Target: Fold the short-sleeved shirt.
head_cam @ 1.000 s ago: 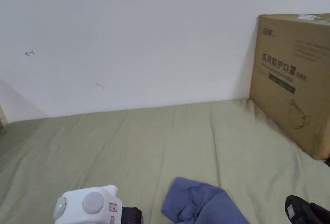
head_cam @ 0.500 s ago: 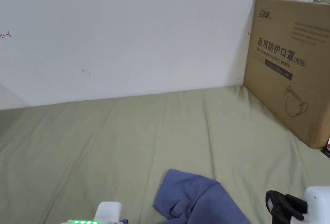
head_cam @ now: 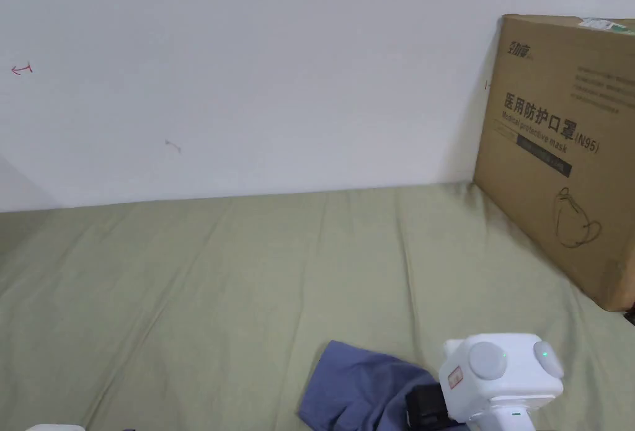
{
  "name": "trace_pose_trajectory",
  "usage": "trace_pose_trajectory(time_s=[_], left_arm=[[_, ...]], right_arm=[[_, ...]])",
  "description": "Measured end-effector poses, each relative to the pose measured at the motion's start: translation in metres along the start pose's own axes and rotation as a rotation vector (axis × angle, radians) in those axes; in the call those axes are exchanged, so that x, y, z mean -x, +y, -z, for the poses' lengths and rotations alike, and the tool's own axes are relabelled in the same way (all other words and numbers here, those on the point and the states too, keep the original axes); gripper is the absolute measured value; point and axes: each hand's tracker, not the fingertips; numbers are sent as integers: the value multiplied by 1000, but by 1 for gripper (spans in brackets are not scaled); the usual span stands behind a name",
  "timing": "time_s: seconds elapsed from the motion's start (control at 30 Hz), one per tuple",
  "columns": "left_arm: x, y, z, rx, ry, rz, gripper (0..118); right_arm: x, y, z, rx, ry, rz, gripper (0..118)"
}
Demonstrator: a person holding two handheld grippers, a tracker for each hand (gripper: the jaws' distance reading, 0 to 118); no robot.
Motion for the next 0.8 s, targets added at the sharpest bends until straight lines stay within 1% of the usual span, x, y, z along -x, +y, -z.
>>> trace_pose_trajectory(time_s=[0.03,0.07,0.13,0.17,0.2,0.23,0.27,0.3,0.33,0.4,0.5,0.57,0.7,0.8], left_arm=[[4,-1,-1,4,12,1,4],[6,-3,-2,8,29,5,4],[12,-6,-4,12,43,0,4],[14,-7,-6,17,45,-11,4],[15,-7,-7,21,45,-20,4],[16,-8,-9,26,43,-32,4],[16,-8,-11,28,41,-40,4],[16,-8,-14,28,39,-49,4],[16,-8,-18,23,36,-61,4],[18,-3,-31,2,24,-91,4],[22,8,-59,-47,32,-111,4],[26,20,-83,-96,52,-97,4],[31,48,-130,-187,65,-57,4],[36,74,-160,-258,75,-40,4]], right_arm=[[2,-1,7,28,-37,-28,106],[5,-6,7,30,-27,-48,104],[13,-13,-13,-56,-4,-94,68],[17,-14,-18,-59,20,-114,48],[20,-17,-23,-61,12,-134,18],[23,-25,-35,-70,25,-160,4],[22,-28,-40,-74,49,-165,4],[22,-32,-47,-66,114,-149,4],[21,-38,-58,-98,128,-132,4],[17,-51,-87,-178,149,-130,4],[4,-69,-148,-304,167,-130,4],[-11,-81,-192,-358,207,-110,4],[-28,-101,-276,-498,212,-97,4],[-38,-108,-337,-613,237,-75,4]])
